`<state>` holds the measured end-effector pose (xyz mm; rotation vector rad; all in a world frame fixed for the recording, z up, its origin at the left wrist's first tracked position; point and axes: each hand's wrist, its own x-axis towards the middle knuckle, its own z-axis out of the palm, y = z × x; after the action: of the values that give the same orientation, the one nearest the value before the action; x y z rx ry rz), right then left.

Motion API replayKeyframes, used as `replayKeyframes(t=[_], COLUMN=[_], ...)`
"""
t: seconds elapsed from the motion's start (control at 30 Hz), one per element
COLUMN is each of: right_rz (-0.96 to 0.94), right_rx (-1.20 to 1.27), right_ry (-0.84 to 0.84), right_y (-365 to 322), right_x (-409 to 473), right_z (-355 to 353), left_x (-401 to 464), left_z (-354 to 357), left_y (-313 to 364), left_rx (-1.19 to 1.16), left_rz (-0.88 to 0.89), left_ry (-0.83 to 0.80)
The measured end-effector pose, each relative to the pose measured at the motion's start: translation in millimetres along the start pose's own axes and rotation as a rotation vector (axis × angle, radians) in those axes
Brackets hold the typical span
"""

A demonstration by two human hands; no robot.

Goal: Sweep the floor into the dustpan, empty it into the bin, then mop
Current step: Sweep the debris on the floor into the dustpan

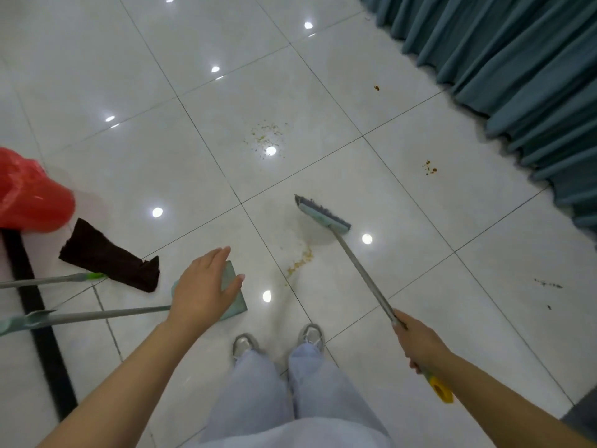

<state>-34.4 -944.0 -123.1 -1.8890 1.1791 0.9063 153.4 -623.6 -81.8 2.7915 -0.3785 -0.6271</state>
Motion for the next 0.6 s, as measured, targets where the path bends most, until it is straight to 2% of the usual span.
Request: replayKeyframes(t=[0.17,0.33,0.6], right_rz=[-0.007,0.016,0.030], right_rx=[-0.016,-0.069,-0.126], right_ry=[0.008,-0.051,-0.126], right_y=[-55.7,-93.7,-68.8], right_x=[50.5,60.3,3.8], right_z=[-4.3,32.2,85.8], left_x=[-9.3,-11.8,-27.6], left_z=[-10.5,-16.3,-50.3], left_y=[-26.3,-53.5,-109.7], left_rx=[0.036,0.055,-0.041], left_rz=[-0.089,-0.132,-0.091], left_ry=[0.026,0.034,0.133])
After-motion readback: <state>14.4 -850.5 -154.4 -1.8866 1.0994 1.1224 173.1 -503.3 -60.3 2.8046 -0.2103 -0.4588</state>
